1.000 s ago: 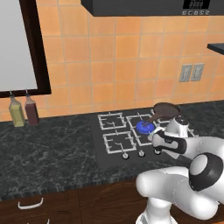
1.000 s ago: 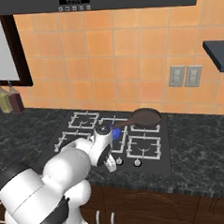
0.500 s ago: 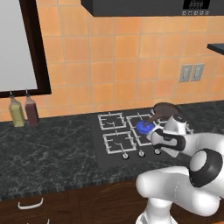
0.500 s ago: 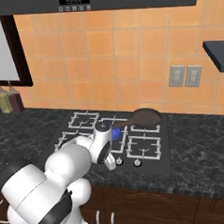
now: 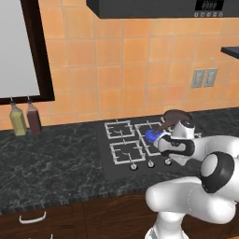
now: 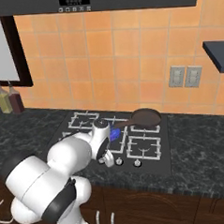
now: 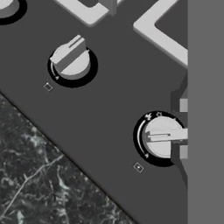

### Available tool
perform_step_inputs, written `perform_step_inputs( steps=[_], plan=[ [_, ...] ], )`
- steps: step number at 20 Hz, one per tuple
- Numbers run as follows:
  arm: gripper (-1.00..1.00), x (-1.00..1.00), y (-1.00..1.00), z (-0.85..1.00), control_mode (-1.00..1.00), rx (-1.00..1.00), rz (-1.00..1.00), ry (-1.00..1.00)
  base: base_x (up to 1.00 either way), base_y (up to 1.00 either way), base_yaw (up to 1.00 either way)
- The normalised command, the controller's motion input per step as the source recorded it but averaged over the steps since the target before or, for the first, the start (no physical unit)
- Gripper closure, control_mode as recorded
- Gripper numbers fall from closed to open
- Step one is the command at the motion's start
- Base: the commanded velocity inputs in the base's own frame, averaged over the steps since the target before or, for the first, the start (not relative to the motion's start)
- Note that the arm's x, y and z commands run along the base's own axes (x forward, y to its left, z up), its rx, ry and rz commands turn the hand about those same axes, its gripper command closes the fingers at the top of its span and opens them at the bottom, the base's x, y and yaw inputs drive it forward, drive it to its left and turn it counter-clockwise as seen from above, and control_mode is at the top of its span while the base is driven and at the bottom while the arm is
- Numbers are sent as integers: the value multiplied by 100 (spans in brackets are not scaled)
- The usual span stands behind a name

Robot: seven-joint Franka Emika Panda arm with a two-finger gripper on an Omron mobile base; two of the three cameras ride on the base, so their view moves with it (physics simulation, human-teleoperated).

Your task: Turn off the center burner of the stove.

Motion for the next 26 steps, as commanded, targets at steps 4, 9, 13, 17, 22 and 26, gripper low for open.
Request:
perform_step_inputs(
  steps=[4, 9, 13, 17, 22, 26],
  plan=[
    [100, 0, 19, -64, -100, 0, 0, 0, 0, 0, 0],
    [100, -11, 3, -57, -100, 1, -3, 0, 0, 0, 0],
    [100, -31, 0, -53, -100, 1, -12, 0, 0, 0, 0],
    [100, -40, 8, -53, -100, 0, -26, 0, 0, 0, 0],
    [100, -16, 13, -38, -100, 0, -29, 17, 0, 0, 0],
    [100, -37, 6, -36, -100, 4, -28, 10, 0, 0, 0]
  ],
)
